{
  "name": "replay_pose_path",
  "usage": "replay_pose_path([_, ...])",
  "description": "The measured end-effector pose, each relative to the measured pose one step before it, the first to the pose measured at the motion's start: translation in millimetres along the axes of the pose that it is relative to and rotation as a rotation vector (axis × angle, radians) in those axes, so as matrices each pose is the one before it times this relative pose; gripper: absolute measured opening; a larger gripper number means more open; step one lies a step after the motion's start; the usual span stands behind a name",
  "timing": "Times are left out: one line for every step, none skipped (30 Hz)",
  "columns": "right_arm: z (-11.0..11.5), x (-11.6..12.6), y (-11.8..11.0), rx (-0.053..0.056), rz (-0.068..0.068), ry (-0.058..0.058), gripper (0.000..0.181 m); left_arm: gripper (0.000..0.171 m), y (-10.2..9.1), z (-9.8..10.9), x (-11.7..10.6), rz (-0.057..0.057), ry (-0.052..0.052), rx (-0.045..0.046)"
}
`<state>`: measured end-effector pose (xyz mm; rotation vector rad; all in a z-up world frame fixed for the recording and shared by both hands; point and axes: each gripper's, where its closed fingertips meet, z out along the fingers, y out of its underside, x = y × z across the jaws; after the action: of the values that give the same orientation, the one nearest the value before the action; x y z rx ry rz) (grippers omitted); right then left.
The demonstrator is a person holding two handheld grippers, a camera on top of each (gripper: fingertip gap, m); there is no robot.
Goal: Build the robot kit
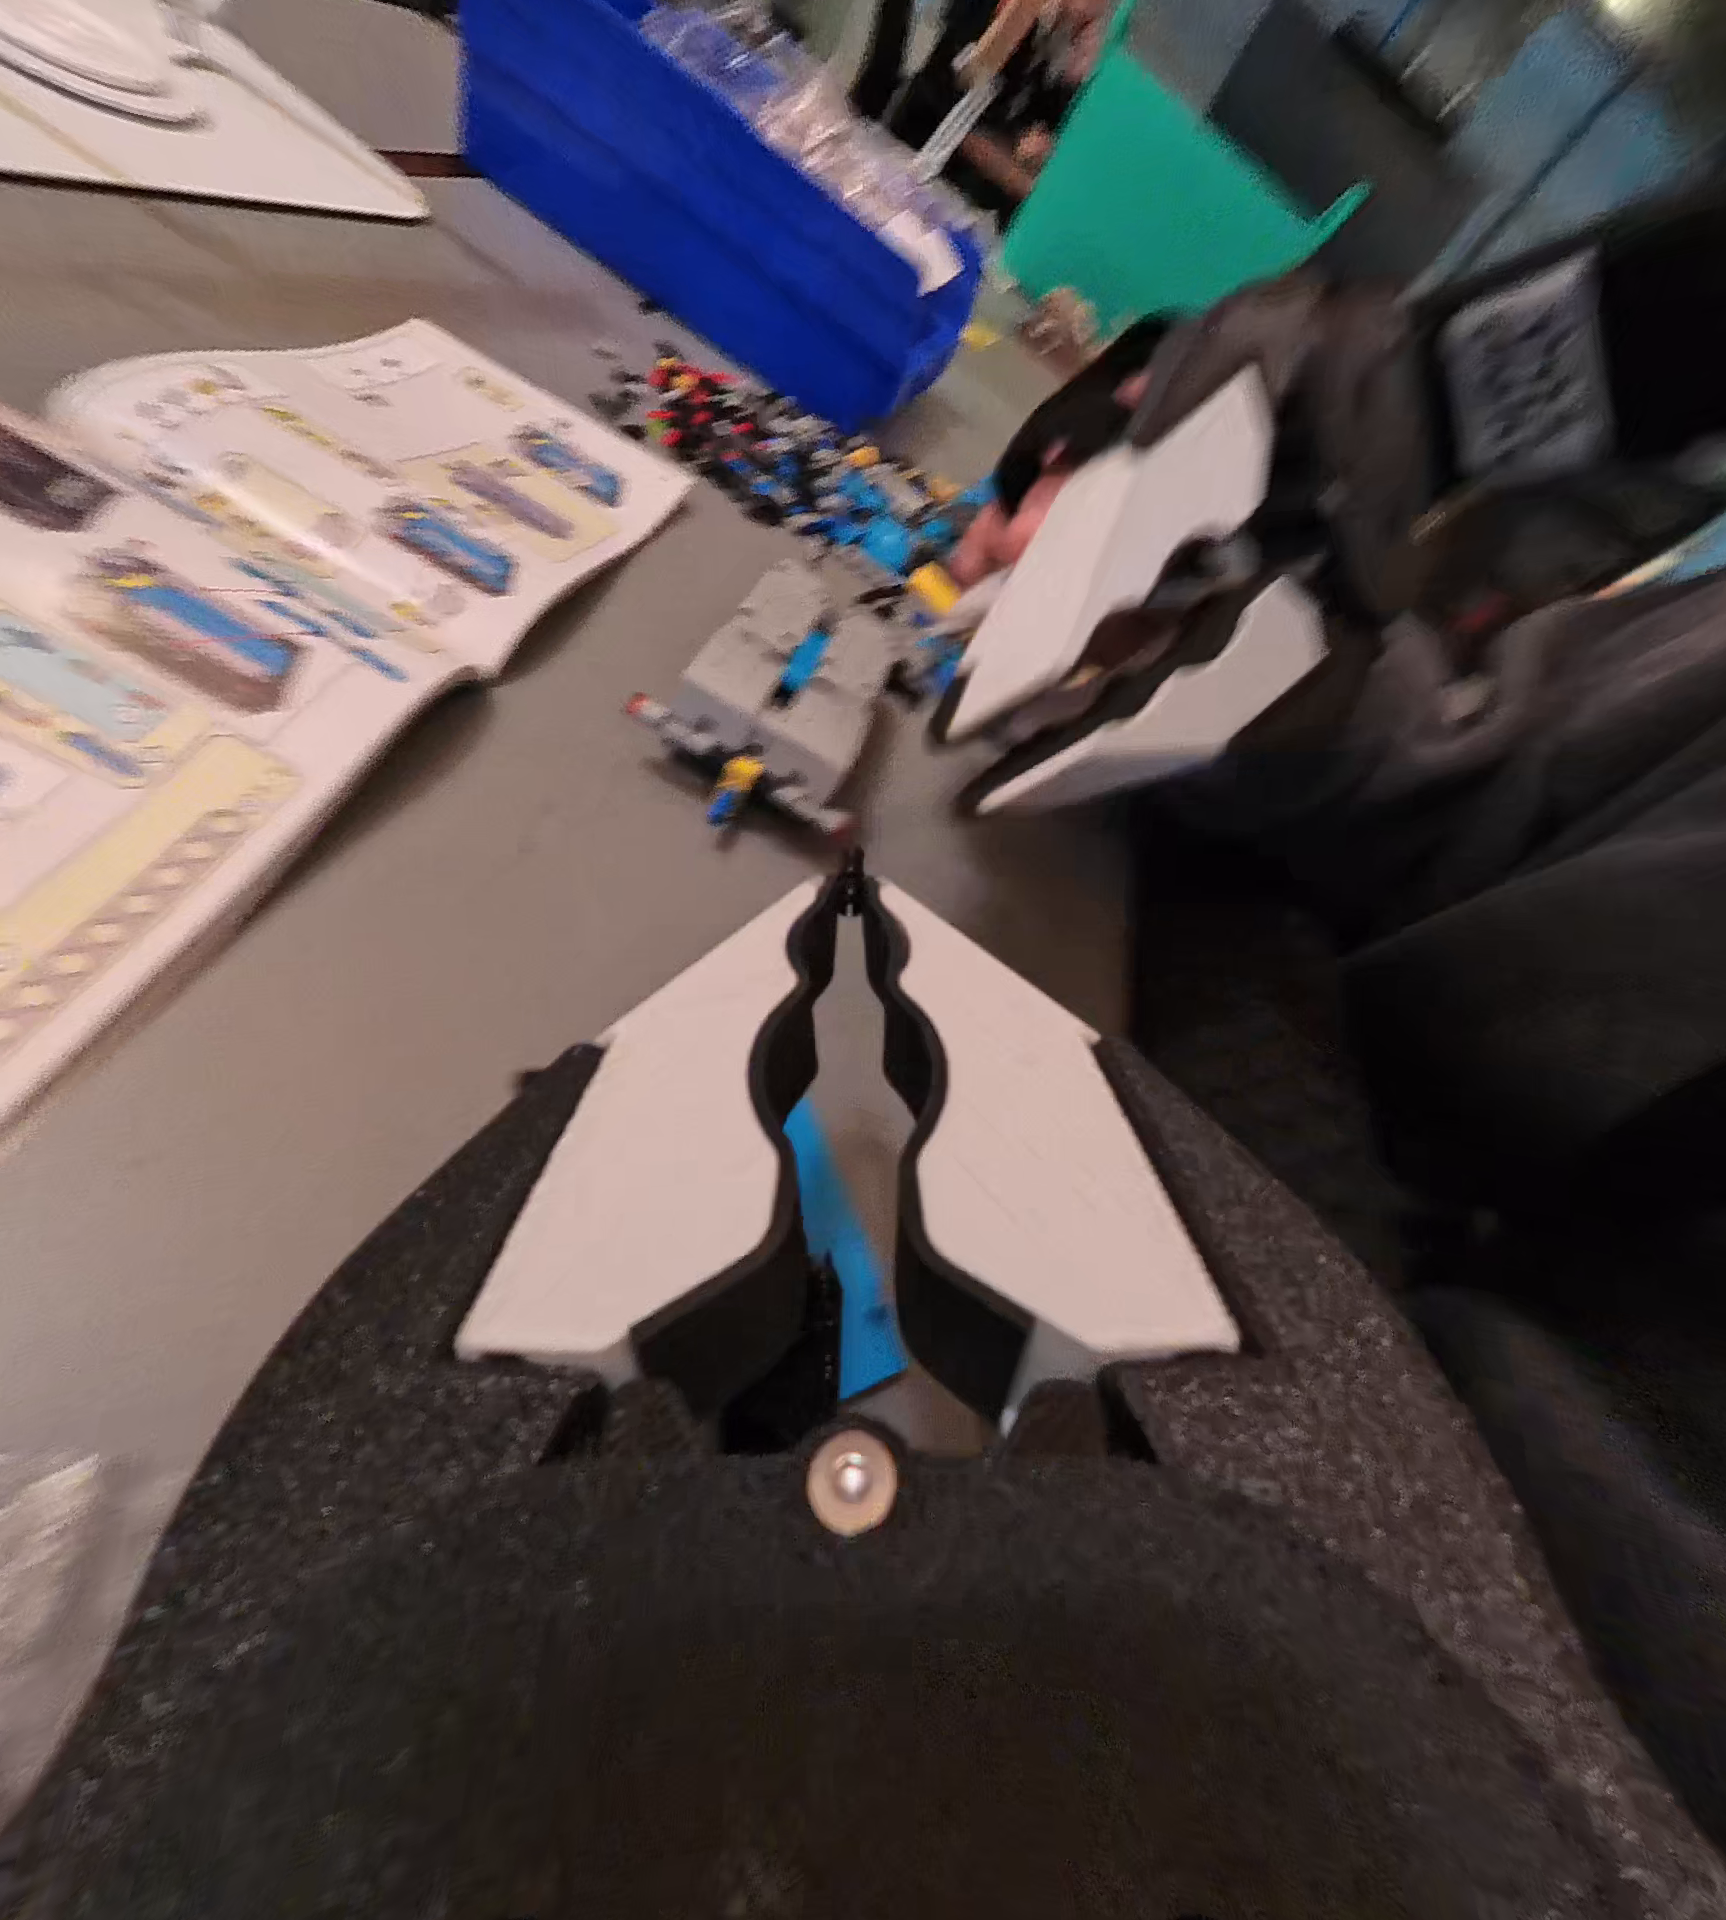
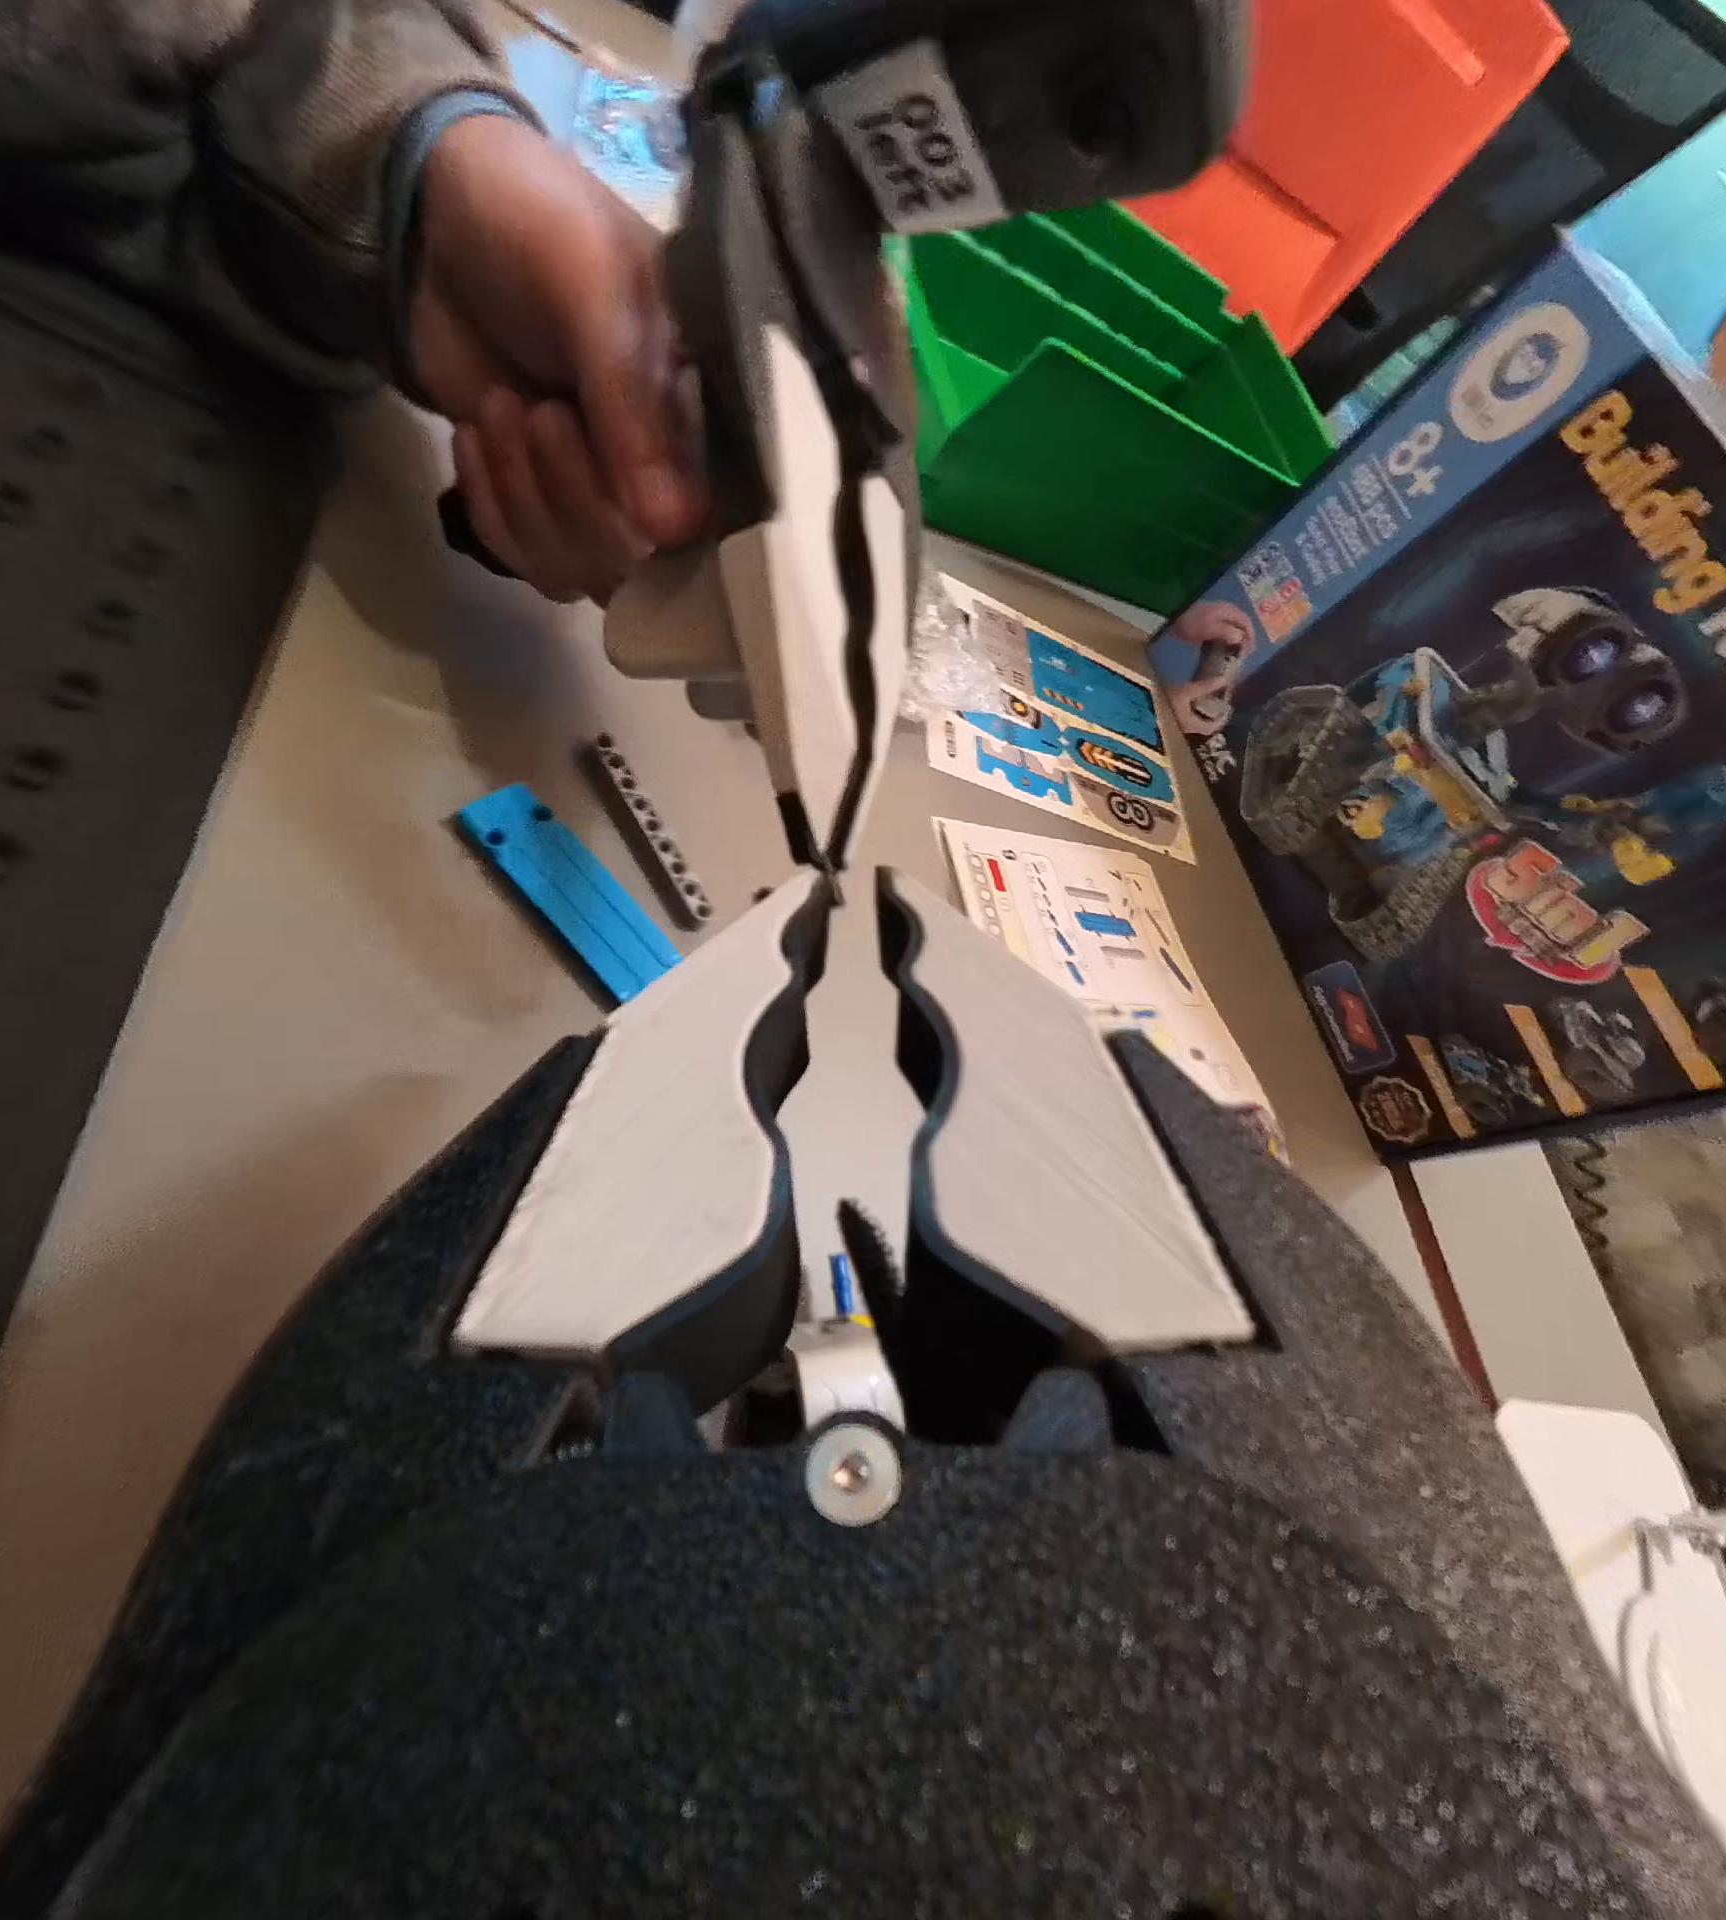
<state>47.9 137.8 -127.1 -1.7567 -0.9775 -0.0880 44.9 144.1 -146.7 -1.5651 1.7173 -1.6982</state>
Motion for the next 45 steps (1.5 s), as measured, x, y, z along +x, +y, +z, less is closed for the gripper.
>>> replay_pose_path([-3.66, 5.92, 3.64, -0.0041, 0.0257, 0.0118, 0.010, 0.003, 4.42, -3.47, -15.18, 0.0737, -0.0954, -0.03624])
replay_pose_path([-4.28, 8.67, 7.98, -0.0227, 0.0299, 0.0179, 0.010, 0.003, 4.61, -3.34, -18.80, 0.0786, -0.1216, -0.04000])
replay_pose_path([-4.96, 13.89, 12.18, -0.0390, 0.0333, 0.0427, 0.011, 0.003, 4.00, -2.84, -18.16, 0.0749, -0.1207, -0.03479])
replay_pose_path([-5.87, 17.16, 14.80, -0.0437, 0.0356, 0.0531, 0.013, 0.003, 4.08, -1.42, -12.08, 0.0555, -0.0829, -0.03205])
replay_pose_path([-6.43, 20.40, 17.29, -0.0467, 0.0419, 0.0632, 0.014, 0.003, 5.50, 0.49, -5.91, 0.0254, -0.0428, -0.03615])
replay_pose_path([-6.12, 23.83, 19.84, -0.0499, 0.0522, 0.0716, 0.014, 0.003, 6.26, 1.97, -0.84, 0.0011, -0.0081, -0.03579])
replay_pose_path([-4.88, 23.88, 22.68, -0.0595, 0.0553, 0.0610, 0.015, 0.003, 6.62, 3.30, 1.63, -0.0113, 0.0110, -0.03429])
replay_pose_path([-3.38, 26.59, 25.31, -0.0707, 0.0602, 0.0719, 0.015, 0.003, 5.42, 4.00, -0.28, -0.0130, 0.0023, -0.02362])
replay_pose_path([-1.56, 26.12, 25.74, -0.0711, 0.0632, 0.0697, 0.020, 0.003, 4.18, 3.67, -2.35, -0.0104, -0.0085, -0.01279])
replay_pose_path([0.20, 20.54, 23.88, -0.0675, 0.0551, 0.0362, 0.027, 0.003, 5.30, 3.81, 0.08, -0.0078, 0.0094, -0.02253])
replay_pose_path([0.63, 16.45, 20.39, -0.0553, 0.0561, 0.0205, 0.030, 0.003, 3.43, 3.02, 1.77, -0.0089, 0.0188, -0.01302])
replay_pose_path([1.39, 10.31, 15.17, -0.0368, 0.0611, -0.0080, 0.035, 0.003, 1.77, 2.11, 2.66, -0.0107, 0.0210, -0.00389])
replay_pose_path([1.78, 5.26, 11.37, -0.0321, 0.0604, -0.0274, 0.037, 0.003, 1.13, 1.51, 5.27, -0.0192, 0.0370, -0.00497])
replay_pose_path([2.44, 3.97, 8.89, -0.0311, 0.0577, -0.0203, 0.037, 0.003, 0.63, 1.34, 5.37, -0.0264, 0.0387, -0.00284])
replay_pose_path([3.19, 4.27, 7.14, -0.0314, 0.0380, -0.0027, 0.037, 0.003, 0.76, 1.36, 2.14, -0.0165, 0.0165, -0.00218])
replay_pose_path([3.47, 3.26, 4.60, -0.0198, 0.0130, 0.0077, 0.035, 0.003, 1.68, 1.07, -0.07, -0.0016, 0.0005, -0.00858])
replay_pose_path([3.91, 3.17, 2.27, -0.0043, -0.0030, 0.0176, 0.031, 0.004, 1.99, 0.69, -0.23, 0.0033, -0.0029, -0.01140])
replay_pose_path([4.37, -0.48, 0.61, 0.0017, -0.0093, -0.0011, 0.028, 0.004, 0.57, 0.44, 0.50, 0.0041, 0.0003, -0.00292])
replay_pose_path([4.90, -1.70, 0.02, 0.0021, -0.0045, -0.0115, 0.024, 0.004, 0.34, 0.14, 1.39, 0.0044, 0.0059, -0.00135])
replay_pose_path([5.01, 0.23, -0.26, -0.0012, 0.0037, -0.0035, 0.024, 0.004, 0.73, 0.28, 1.06, 0.0013, 0.0050, -0.00413])
replay_pose_path([4.78, 1.59, -0.63, -0.0027, 0.0063, 0.0020, 0.024, 0.004, 0.09, -0.27, 0.54, -0.0018, 0.0039, -0.00012])
replay_pose_path([4.22, 1.66, -0.42, -0.0048, 0.0066, -0.0001, 0.024, 0.008, -0.18, -0.30, 1.38, -0.0042, 0.0116, 0.00021])
replay_pose_path([3.42, 1.37, 0.08, -0.0094, 0.0071, -0.0013, 0.024, 0.015, -0.91, -0.38, 0.66, -0.0089, 0.0084, 0.00484])
replay_pose_path([2.42, 0.06, 0.14, -0.0037, 0.0037, -0.0072, 0.021, 0.021, -1.17, -0.39, -0.43, -0.0092, 0.0032, 0.00653])
replay_pose_path([2.06, 0.63, 1.27, -0.0063, 0.0032, -0.0034, 0.018, 0.021, -1.67, -0.83, -0.79, -0.0067, 0.0011, 0.00938])
replay_pose_path([1.63, 1.02, 1.76, -0.0066, 0.0033, -0.0009, 0.018, 0.022, -2.63, -1.46, 0.00, -0.0008, 0.0036, 0.01460])
replay_pose_path([0.88, -0.18, 0.56, 0.0017, 0.0034, -0.0089, 0.017, 0.022, -3.97, -1.88, 0.35, 0.0037, 0.0023, 0.02173])
replay_pose_path([0.58, 0.35, 0.02, 0.0060, 0.0116, -0.0074, 0.015, 0.022, -5.46, -2.31, 0.00, 0.0054, -0.0039, 0.02945])
replay_pose_path([0.29, -2.66, 0.29, 0.0044, 0.0132, -0.0269, 0.010, 0.022, -6.57, -2.95, 0.11, 0.0075, -0.0044, 0.03564])
replay_pose_path([0.00, -3.48, 0.91, -0.0029, 0.0178, -0.0291, 0.004, 0.022, -7.00, -3.19, 0.73, 0.0067, -0.0004, 0.03789])
replay_pose_path([-0.76, 0.20, 0.75, -0.0099, 0.0069, 0.0003, 0.004, 0.022, -6.67, -3.09, 1.33, -0.0011, 0.0037, 0.03570])
replay_pose_path([-1.42, -0.11, 0.99, -0.0183, -0.0210, 0.0102, 0.003, 0.022, -6.62, -2.77, 2.03, -0.0099, 0.0103, 0.03527])
replay_pose_path([-2.57, -1.08, -0.69, -0.0124, -0.0572, 0.0227, 0.003, 0.022, -6.53, -2.47, 3.30, -0.0190, 0.0204, 0.03550])
replay_pose_path([-4.83, -4.01, -7.31, 0.0253, -0.0842, 0.0291, 0.003, 0.022, -5.78, -2.13, 4.70, -0.0293, 0.0324, 0.03113])
replay_pose_path([-7.27, -4.49, -12.48, 0.0402, -0.0727, 0.0360, 0.004, 0.022, -4.43, -1.37, 5.95, -0.0375, 0.0424, 0.02267])
replay_pose_path([-8.51, -6.94, -16.33, 0.0450, -0.0576, 0.0189, 0.003, 0.022, -3.77, -0.91, 7.69, -0.0434, 0.0540, 0.01886])
replay_pose_path([-10.20, -14.67, -22.32, 0.0735, -0.0663, -0.0220, 0.004, 0.022, -4.48, -1.25, 14.52, -0.0506, 0.0963, 0.02187])
replay_pose_path([-10.40, -20.95, -27.28, 0.0995, -0.0870, -0.0424, 0.004, 0.022, -5.58, -1.96, 21.23, -0.0568, 0.1405, 0.02635])
replay_pose_path([-8.04, -24.30, -27.81, 0.0923, -0.0967, -0.0497, 0.003, 0.022, -6.92, -0.66, 11.47, -0.0685, 0.0760, 0.03890])
replay_pose_path([-4.14, -26.05, -27.54, 0.0764, -0.0907, -0.0558, 0.003, 0.022, -3.87, 0.30, 5.04, -0.0498, 0.0329, 0.02500])
replay_pose_path([-0.69, -23.22, -28.25, 0.0742, -0.0680, -0.0414, 0.003, 0.022, -0.65, 0.69, 2.67, -0.0231, 0.0172, 0.00613])
replay_pose_path([2.46, -21.12, -27.32, 0.0700, -0.0410, -0.0383, 0.003, 0.022, -0.19, 0.53, -1.69, -0.0045, -0.0124, 0.00433])
replay_pose_path([4.64, -20.90, -22.95, 0.0533, -0.0328, -0.0482, 0.003, 0.022, -0.27, 0.30, -3.84, 0.0040, -0.0274, 0.00572])
replay_pose_path([5.63, -16.76, -16.53, 0.0295, -0.0388, -0.0341, 0.003, 0.022, 1.13, 0.32, -0.69, 0.0098, -0.0064, -0.00459])
replay_pose_path([5.62, -9.56, -10.52, 0.0102, -0.0298, -0.0067, 0.003, 0.022, 1.00, 0.40, 0.00, 0.0024, -0.0011, -0.00570])
